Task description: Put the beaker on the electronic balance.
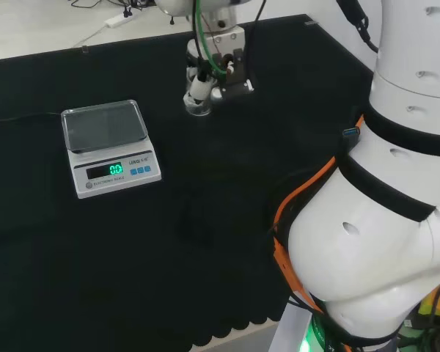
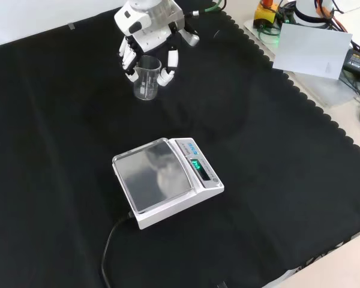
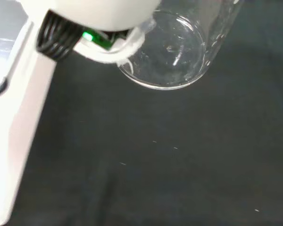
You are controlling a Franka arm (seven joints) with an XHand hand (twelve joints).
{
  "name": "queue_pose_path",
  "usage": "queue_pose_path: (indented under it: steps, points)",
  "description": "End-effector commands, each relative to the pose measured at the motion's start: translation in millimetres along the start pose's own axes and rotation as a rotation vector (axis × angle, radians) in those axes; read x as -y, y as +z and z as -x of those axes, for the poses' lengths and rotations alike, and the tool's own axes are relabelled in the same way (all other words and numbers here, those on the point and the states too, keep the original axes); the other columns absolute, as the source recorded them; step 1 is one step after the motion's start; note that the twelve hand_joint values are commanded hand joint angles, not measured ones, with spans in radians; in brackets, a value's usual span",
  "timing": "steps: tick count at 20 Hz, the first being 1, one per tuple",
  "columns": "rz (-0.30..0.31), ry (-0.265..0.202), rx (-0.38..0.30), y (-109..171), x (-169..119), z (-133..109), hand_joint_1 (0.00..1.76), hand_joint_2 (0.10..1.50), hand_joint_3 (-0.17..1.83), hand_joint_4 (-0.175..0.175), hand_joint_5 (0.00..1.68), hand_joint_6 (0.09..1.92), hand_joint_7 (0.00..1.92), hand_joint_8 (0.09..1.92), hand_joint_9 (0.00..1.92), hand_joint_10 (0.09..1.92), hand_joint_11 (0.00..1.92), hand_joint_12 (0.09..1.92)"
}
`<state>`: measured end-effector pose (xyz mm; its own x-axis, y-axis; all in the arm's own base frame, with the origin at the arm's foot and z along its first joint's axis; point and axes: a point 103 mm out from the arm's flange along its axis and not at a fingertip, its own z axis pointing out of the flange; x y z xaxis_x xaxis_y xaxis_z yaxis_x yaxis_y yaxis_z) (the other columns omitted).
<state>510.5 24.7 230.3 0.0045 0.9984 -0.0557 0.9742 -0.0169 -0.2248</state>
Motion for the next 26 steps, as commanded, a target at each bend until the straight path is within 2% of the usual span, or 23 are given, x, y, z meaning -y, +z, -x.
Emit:
queue_pose_path:
  steps: [1, 12, 26]
  points:
    - [0.01, -0.032, 0.013, -13.9, 2.3, -25.2, 1.19, 0.6, 0.78, -0.104, 0.71, 1.13, 0.94, 1.02, 1.06, 0.79, 0.79, 1.22]
    - [0.016, -0.1, 0.036, -25.5, -5.8, -73.3, 1.19, 0.6, 0.78, -0.105, 0.71, 1.13, 0.95, 1.01, 1.07, 0.79, 0.79, 1.22]
    - [0.012, -0.206, 0.071, -30.3, -43.4, -130.5, 1.19, 0.59, 0.78, -0.107, 0.72, 1.13, 0.95, 1.0, 1.08, 0.8, 0.79, 1.22]
